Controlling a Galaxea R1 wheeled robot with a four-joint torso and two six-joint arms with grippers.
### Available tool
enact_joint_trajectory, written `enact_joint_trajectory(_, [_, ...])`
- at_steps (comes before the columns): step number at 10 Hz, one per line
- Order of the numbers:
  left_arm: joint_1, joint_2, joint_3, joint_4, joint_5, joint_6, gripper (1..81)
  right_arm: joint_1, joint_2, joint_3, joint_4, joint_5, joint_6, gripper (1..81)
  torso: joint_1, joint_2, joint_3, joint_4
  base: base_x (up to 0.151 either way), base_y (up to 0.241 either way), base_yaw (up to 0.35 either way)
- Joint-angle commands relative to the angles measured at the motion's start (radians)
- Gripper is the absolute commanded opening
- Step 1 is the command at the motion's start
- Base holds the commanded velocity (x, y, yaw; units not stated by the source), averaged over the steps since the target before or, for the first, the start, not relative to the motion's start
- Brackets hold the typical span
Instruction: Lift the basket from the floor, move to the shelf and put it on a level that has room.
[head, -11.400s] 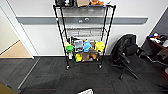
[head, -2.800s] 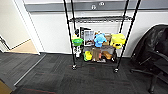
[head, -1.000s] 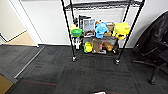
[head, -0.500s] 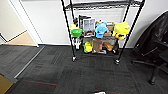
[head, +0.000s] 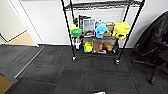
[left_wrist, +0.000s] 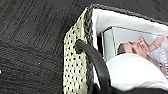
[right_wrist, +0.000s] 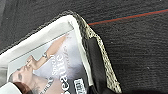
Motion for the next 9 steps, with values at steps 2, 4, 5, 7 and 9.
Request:
enact_joint_trajectory(2, [-0.069,-0.020,0.059,-0.009,0.081,0.004,1.0,0.087,-0.007,0.016,0.024,-0.035,0.017,1.0,0.000,0.000,0.000,0.000,0.000,0.000,0.000])
enact_joint_trajectory(4, [-0.070,-0.061,0.132,-0.012,0.149,0.003,1.0,0.075,-0.020,0.022,0.036,-0.032,0.041,1.0,0.000,0.000,0.000,0.000,0.000,0.000,0.000])
enact_joint_trajectory(5, [-0.067,-0.098,0.173,-0.023,0.158,0.003,1.0,0.068,-0.033,0.045,0.052,-0.025,0.055,1.0,0.000,0.000,0.000,0.000,0.000,0.000,0.000])
enact_joint_trajectory(7, [-0.066,-0.161,0.243,-0.026,0.158,0.004,1.0,0.037,-0.070,0.114,0.084,0.031,0.092,1.0,0.000,0.000,0.000,0.000,0.000,0.000,0.000])
enact_joint_trajectory(9, [-0.076,-0.195,0.299,-0.026,0.152,0.004,1.0,0.005,-0.096,0.158,0.096,0.098,0.156,1.0,0.000,0.000,0.000,0.000,0.000,0.000,0.000])
